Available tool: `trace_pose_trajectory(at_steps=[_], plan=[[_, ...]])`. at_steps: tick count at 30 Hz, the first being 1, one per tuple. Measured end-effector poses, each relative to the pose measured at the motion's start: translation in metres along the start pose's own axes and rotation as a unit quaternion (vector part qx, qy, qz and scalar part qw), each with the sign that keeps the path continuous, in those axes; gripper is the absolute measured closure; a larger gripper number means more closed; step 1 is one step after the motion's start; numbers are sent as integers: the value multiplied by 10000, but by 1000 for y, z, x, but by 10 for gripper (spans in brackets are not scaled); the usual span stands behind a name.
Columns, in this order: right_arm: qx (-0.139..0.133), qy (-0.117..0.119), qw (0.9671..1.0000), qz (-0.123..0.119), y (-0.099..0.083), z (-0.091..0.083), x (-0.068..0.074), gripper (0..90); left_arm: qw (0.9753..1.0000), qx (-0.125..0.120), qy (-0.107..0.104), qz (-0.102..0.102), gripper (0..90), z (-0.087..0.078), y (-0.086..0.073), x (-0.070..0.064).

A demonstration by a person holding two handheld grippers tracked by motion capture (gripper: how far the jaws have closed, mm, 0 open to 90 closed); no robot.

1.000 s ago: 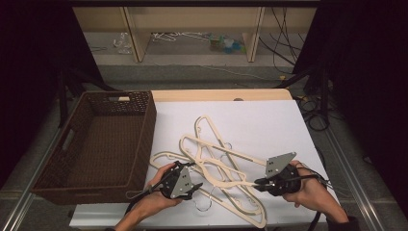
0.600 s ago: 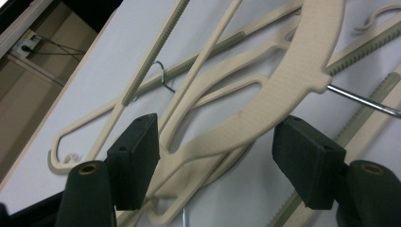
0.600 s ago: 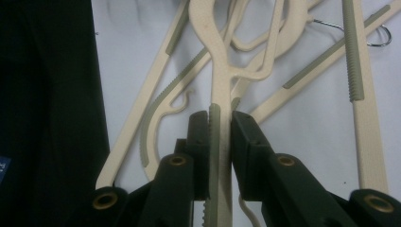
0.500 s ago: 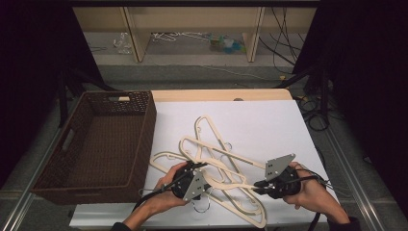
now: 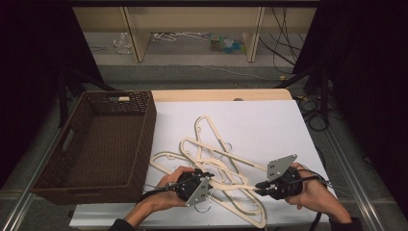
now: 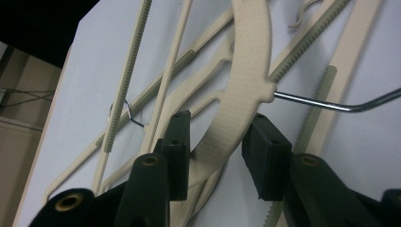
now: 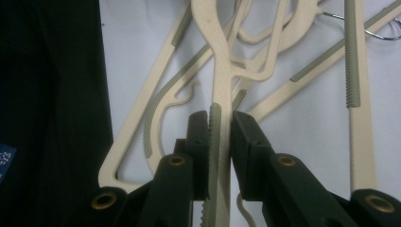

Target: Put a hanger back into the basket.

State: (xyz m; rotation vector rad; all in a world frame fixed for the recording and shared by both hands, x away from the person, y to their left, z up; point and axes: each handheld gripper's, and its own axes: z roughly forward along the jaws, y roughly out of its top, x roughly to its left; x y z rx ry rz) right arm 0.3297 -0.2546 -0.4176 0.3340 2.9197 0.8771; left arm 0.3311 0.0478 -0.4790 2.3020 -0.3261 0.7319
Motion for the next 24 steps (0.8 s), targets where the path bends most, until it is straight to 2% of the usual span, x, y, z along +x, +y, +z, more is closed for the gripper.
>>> trace_pose_trajectory(at_steps=[1,2,3,5,7,9,10,11,12,15,16,17,19,22,23,24], plan=[[-8,-3,10000,-16,0,0,0,783,10000,25,-2,97,656,0,2,0],[-8,-3,10000,-16,0,0,0,783,10000,25,-2,97,666,0,2,0],[-26,12,10000,-3,-1,-1,0,783,9996,69,-21,270,678,-2,5,1],[-19,10,10000,-51,-2,-1,-1,783,9993,69,6,366,697,-4,8,2],[-21,11,10000,-39,-3,-1,-1,783,9992,54,49,380,705,-6,10,4],[-72,106,9999,45,-6,0,-3,778,9989,124,3,450,728,-9,12,7],[-72,106,9999,45,-6,0,-3,778,9994,12,39,338,728,-8,13,5],[-177,196,9996,95,-6,-1,-2,735,9990,38,33,446,755,-8,17,4],[-163,178,9997,87,-6,-1,-2,720,9990,31,25,447,764,-8,18,4],[-147,97,9998,74,-5,-3,-2,672,9987,15,58,506,798,-10,21,5],[-197,2,9997,174,-4,-7,-1,623,9987,-10,167,489,810,-13,25,9],[-231,-24,9996,170,-3,-8,-1,597,9985,-24,218,493,817,-16,26,11],[-379,-185,9989,222,-1,-14,-2,538,9985,-100,288,448,836,-21,29,16],[-532,-302,9977,299,0,-21,-1,509,9983,-152,363,420,850,-25,31,18],[-672,-473,9960,346,1,-27,-1,474,9983,-150,359,436,853,-27,33,20],[-712,-535,9953,383,2,-30,-1,469,9984,-160,376,396,854,-29,34,21]])
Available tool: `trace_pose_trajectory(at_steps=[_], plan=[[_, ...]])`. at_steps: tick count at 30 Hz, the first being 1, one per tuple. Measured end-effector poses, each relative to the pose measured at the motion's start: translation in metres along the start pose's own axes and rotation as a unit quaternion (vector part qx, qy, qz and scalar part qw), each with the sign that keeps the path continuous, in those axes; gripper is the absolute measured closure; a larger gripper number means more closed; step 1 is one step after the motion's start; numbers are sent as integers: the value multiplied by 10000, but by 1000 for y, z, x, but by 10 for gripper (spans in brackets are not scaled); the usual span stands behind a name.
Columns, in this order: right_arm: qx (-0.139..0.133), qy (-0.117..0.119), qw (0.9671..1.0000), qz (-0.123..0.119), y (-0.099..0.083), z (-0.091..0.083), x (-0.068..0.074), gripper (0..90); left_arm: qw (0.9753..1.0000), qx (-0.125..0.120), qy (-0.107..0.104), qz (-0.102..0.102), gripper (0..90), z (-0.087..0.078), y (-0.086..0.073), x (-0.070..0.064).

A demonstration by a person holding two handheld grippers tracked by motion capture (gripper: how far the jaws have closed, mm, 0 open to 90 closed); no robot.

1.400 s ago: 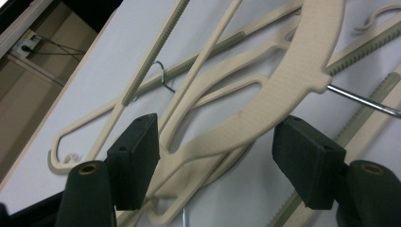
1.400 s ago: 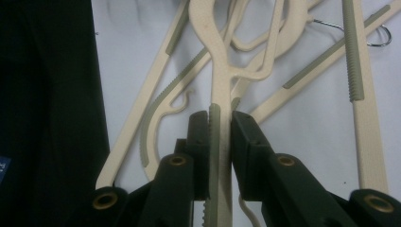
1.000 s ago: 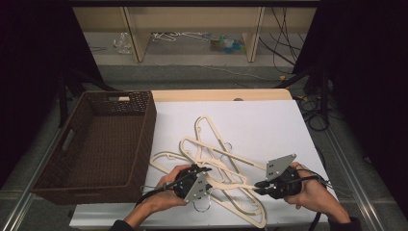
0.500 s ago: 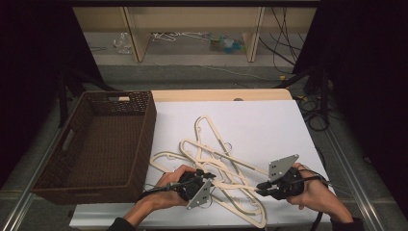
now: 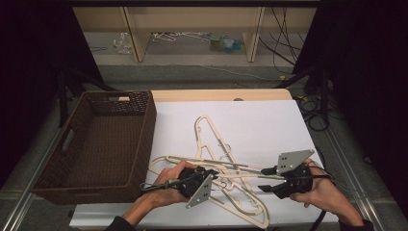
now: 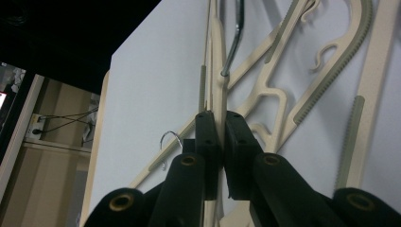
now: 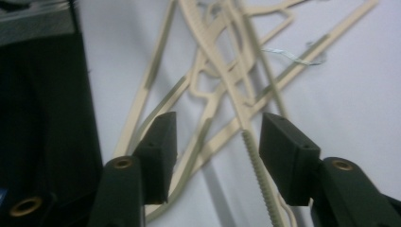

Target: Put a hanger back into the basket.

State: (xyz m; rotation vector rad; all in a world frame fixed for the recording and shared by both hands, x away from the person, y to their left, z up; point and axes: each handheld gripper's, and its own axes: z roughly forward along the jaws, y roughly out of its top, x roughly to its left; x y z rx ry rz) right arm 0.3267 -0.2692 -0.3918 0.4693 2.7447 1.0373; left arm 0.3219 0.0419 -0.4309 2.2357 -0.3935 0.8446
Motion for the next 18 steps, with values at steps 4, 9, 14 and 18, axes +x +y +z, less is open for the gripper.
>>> trace_pose_trajectory(at_steps=[4,9,14,18], plan=[[-145,-195,9997,-7,3,-8,2,440,9998,-87,63,-142,855,-4,2,6],[-585,-556,9967,44,15,-21,8,412,9989,-232,273,-294,857,-14,4,16],[-618,-512,9968,-58,19,-20,17,393,9967,-412,407,-575,857,-23,1,24],[-616,-446,9971,-75,20,-18,21,371,9945,-407,499,-824,857,-31,1,32]])
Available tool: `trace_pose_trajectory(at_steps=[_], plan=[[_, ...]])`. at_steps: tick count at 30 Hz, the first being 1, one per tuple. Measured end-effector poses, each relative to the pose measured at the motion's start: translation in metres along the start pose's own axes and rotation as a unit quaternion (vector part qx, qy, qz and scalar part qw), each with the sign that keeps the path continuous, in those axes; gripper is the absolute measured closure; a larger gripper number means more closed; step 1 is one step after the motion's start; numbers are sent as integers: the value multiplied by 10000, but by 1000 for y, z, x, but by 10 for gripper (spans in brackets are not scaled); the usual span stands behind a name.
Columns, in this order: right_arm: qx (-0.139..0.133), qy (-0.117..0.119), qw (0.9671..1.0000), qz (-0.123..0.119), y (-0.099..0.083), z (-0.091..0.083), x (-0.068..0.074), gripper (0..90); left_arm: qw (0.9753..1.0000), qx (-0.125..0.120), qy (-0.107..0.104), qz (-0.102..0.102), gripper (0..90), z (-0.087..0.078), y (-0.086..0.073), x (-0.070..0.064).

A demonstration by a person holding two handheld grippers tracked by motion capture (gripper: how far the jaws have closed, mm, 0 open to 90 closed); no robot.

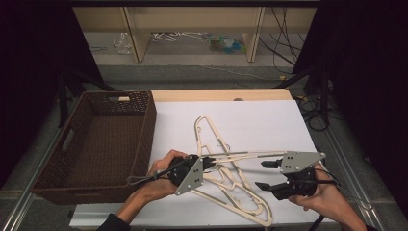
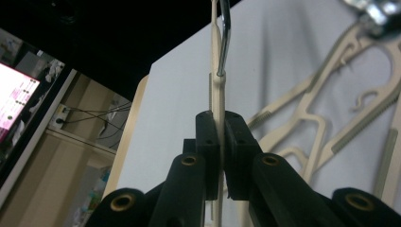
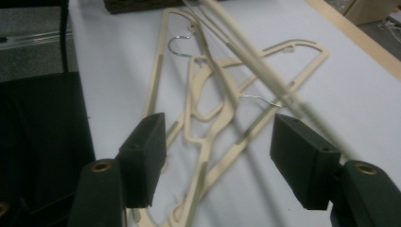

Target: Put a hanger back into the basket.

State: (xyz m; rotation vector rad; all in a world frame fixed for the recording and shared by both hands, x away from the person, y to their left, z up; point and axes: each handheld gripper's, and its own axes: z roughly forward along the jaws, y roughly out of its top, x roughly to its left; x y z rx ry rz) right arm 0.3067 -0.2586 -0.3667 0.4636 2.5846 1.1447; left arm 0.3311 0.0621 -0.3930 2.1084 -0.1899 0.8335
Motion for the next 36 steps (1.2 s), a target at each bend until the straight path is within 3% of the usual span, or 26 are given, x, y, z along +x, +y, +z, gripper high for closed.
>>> trace_pose_trajectory(at_steps=[3,4,6,8,9,10,11,12,13,14,15,17,18,19,21,23,24,25,26,27,28,29,31,33,34,36], plan=[[-39,82,9999,52,-2,5,6,343,9990,-160,85,-415,857,-4,1,6],[-42,88,9999,59,-3,7,7,334,9974,-230,150,-668,857,-7,2,11],[-71,55,9999,114,-5,10,8,316,9943,-306,244,-988,857,-14,4,17],[-79,24,9998,173,-7,14,8,279,9933,-325,259,-1074,857,-16,6,20],[-50,-4,9998,218,-9,16,8,274,9905,-388,330,-1276,857,-23,10,25],[-60,-20,9997,247,-10,18,8,274,9905,-388,330,-1276,857,-23,10,25],[-44,-60,9995,293,-11,20,8,274,9866,-496,406,-1500,857,-30,13,31],[-44,-60,9995,293,-11,20,8,274,9866,-496,406,-1500,857,-30,13,31],[-14,-33,9995,328,-14,23,8,274,9823,-598,410,-1730,858,-35,14,34],[-14,-33,9995,328,-14,23,8,274,9823,-598,410,-1730,858,-35,14,34],[-5,-25,9994,341,-15,25,8,274,9793,-654,406,-1871,858,-38,14,37],[78,-11,9992,390,-19,30,8,274,9711,-795,381,-2219,857,-44,13,41],[109,3,9991,407,-20,31,8,274,9711,-795,381,-2219,858,-44,13,41],[129,2,9990,418,-21,32,8,274,9654,-851,370,-2437,858,-47,12,43],[173,20,9989,430,-22,32,8,274,9645,-848,377,-2471,858,-48,12,44],[190,53,9989,429,-24,34,8,274,9594,-832,402,-2664,858,-52,12,46],[200,47,9988,446,-26,35,9,274,9548,-830,382,-2829,858,-56,13,47],[200,47,9988,446,-26,35,9,274,9548,-830,382,-2829,858,-56,13,47],[245,87,9986,468,-27,36,10,274,9503,-817,341,-2984,858,-60,15,49],[236,90,9986,465,-27,36,10,274,9479,-791,338,-3068,858,-62,15,49],[236,90,9986,465,-27,36,10,274,9479,-791,338,-3068,858,-62,15,49],[232,90,9986,461,-28,36,10,274,9431,-774,335,-3218,858,-66,17,49],[231,94,9986,462,-28,36,10,274,9404,-757,331,-3298,858,-70,18,49],[244,97,9985,476,-29,35,10,274,9362,-728,334,-3423,858,-75,19,50],[246,114,9985,481,-30,36,10,274,9319,-766,308,-3531,858,-77,19,51],[243,107,9984,494,-32,37,12,274,9266,-807,268,-3662,858,-79,18,51]])
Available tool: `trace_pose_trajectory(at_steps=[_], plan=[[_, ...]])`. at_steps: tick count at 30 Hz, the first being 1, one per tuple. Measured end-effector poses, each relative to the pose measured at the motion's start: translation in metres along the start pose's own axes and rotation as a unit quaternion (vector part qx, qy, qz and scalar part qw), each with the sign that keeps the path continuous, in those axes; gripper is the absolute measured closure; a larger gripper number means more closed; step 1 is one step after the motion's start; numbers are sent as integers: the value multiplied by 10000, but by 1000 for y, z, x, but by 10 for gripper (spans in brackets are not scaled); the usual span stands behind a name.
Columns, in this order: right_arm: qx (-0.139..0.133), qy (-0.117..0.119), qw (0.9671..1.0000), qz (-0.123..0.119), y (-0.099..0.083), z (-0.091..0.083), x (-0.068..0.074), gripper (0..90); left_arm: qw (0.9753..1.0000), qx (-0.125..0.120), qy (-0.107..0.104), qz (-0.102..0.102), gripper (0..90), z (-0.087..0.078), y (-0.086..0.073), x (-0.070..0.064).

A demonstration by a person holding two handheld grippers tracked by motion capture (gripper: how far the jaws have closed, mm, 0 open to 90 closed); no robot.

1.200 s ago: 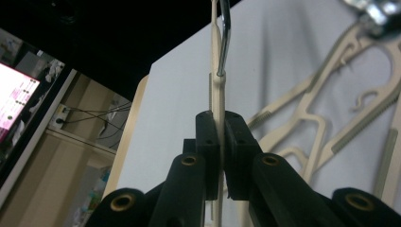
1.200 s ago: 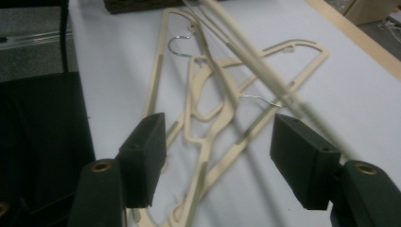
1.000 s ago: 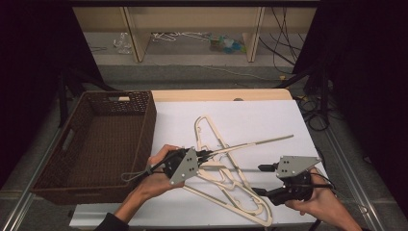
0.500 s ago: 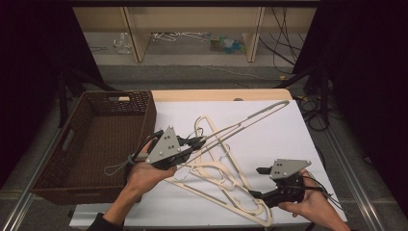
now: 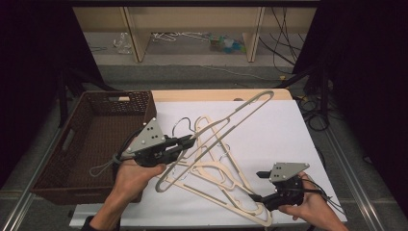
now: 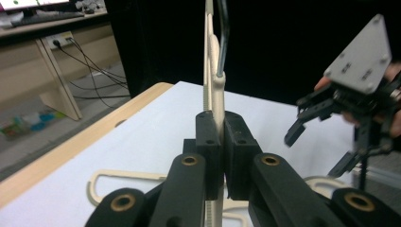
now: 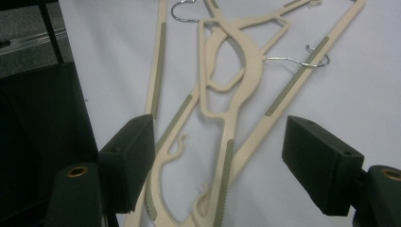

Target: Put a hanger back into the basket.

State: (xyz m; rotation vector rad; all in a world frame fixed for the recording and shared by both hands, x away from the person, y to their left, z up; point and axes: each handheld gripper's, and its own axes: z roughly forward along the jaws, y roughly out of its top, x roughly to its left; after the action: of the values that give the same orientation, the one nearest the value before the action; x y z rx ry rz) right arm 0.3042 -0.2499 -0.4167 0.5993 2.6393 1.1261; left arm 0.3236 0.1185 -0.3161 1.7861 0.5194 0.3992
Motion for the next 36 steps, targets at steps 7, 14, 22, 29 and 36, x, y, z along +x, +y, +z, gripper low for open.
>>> trace_pose_trajectory(at_steps=[7,14,22,29,36], plan=[[46,3,9999,149,-8,3,3,248,9990,40,-130,-431,858,-14,-2,7],[107,65,9998,152,-13,6,5,248,9969,-39,-133,-774,858,-53,12,17],[108,108,9997,192,-14,6,6,248,9966,-100,188,-801,858,-102,29,33],[78,76,9997,214,-15,3,5,243,9960,-53,618,-642,858,-130,39,48],[85,74,9997,224,-16,3,4,244,9927,-162,1138,-377,858,-149,40,73]])
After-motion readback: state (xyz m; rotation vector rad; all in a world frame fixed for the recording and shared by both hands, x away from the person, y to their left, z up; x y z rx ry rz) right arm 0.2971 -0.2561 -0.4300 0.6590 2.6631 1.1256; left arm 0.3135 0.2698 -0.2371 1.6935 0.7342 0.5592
